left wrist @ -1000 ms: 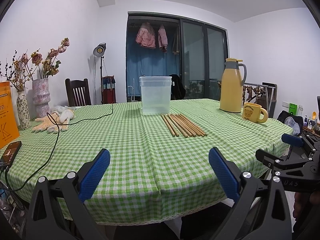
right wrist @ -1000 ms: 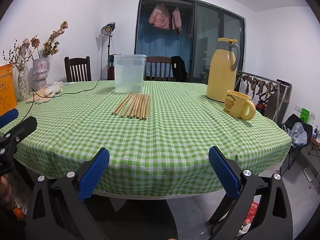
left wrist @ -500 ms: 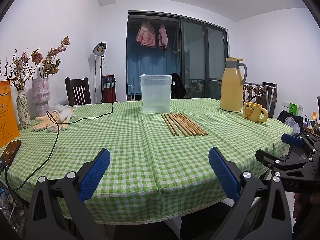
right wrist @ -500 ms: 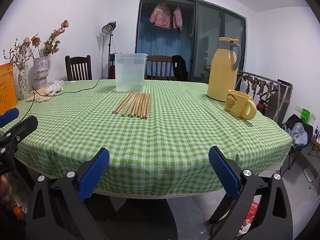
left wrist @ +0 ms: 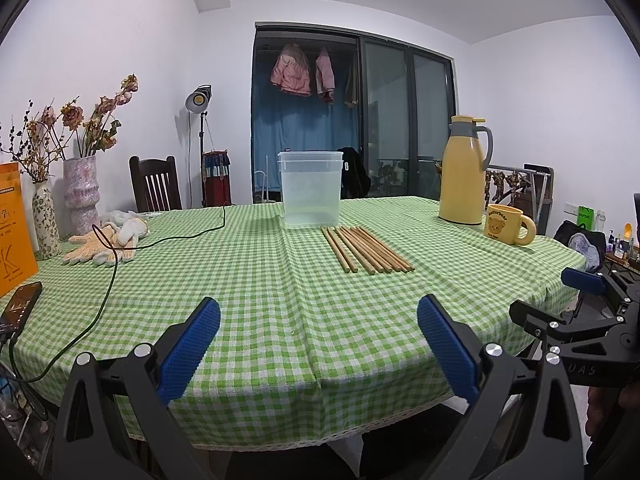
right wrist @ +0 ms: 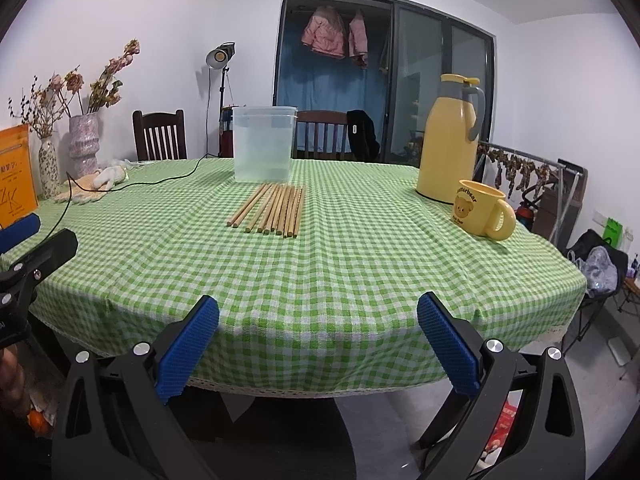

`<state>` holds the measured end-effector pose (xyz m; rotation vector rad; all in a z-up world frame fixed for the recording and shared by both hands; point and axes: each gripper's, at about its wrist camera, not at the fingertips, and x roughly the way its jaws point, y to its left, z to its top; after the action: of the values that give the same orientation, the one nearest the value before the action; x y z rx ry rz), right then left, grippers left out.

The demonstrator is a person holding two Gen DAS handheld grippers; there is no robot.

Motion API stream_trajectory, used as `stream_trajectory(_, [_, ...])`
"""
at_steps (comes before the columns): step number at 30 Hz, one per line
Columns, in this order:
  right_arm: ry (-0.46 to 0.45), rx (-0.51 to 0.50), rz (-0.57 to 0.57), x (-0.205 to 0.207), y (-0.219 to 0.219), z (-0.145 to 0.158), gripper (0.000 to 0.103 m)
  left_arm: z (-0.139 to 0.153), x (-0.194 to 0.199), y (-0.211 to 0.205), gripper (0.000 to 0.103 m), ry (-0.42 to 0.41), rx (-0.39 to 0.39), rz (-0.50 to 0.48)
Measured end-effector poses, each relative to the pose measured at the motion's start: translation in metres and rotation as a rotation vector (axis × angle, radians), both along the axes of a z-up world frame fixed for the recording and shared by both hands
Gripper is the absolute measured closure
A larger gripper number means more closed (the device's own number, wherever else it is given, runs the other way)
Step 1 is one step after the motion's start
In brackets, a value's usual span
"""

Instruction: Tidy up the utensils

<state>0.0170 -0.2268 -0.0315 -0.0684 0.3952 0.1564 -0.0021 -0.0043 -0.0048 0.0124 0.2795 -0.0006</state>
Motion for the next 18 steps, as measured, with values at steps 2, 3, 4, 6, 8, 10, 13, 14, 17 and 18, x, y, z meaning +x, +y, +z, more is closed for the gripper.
stream_trajectory(2, [-0.006,-0.003,0.003,-0.001,0.001,0.0,0.007,0.001,0.001,0.001,0.007,0.003,-0.002,0.001])
stream_trajectory(3, [-0.007,-0.005,0.006,-0.001,0.001,0.001,0.007,0.001,0.001,0.0,0.007,0.002,-0.002,0.002])
stream_trajectory(4, [-0.004,-0.004,0.01,0.0,0.001,0.001,0.007,0.001,0.001,0.0,0.007,0.001,-0.001,0.003])
stream_trajectory(6, [-0.006,-0.003,0.006,0.0,0.001,0.001,0.007,0.001,0.001,0.001,0.007,0.0,0.0,0.003])
stream_trajectory(8, [-0.012,-0.004,-0.006,0.001,-0.001,0.002,0.007,0.0,0.003,0.001,0.007,0.008,0.001,0.008])
stream_trajectory(10, [-0.022,-0.021,-0.014,0.004,-0.002,0.001,0.007,-0.004,0.008,0.005,0.007,0.031,-0.015,0.01])
stream_trajectory(13, [-0.05,-0.06,-0.031,0.007,-0.005,-0.002,0.007,-0.012,0.014,0.012,0.007,0.049,-0.03,0.023])
stream_trajectory(14, [-0.057,-0.06,-0.037,0.009,-0.007,-0.003,0.007,-0.015,0.018,0.015,0.007,0.055,-0.033,0.028])
stream_trajectory(17, [-0.037,-0.041,-0.047,0.02,-0.01,-0.007,0.007,-0.024,0.035,0.023,0.007,0.094,-0.044,0.044])
stream_trajectory(18, [-0.024,-0.036,-0.047,0.026,-0.011,-0.008,0.007,-0.026,0.043,0.026,0.007,0.115,-0.053,0.05])
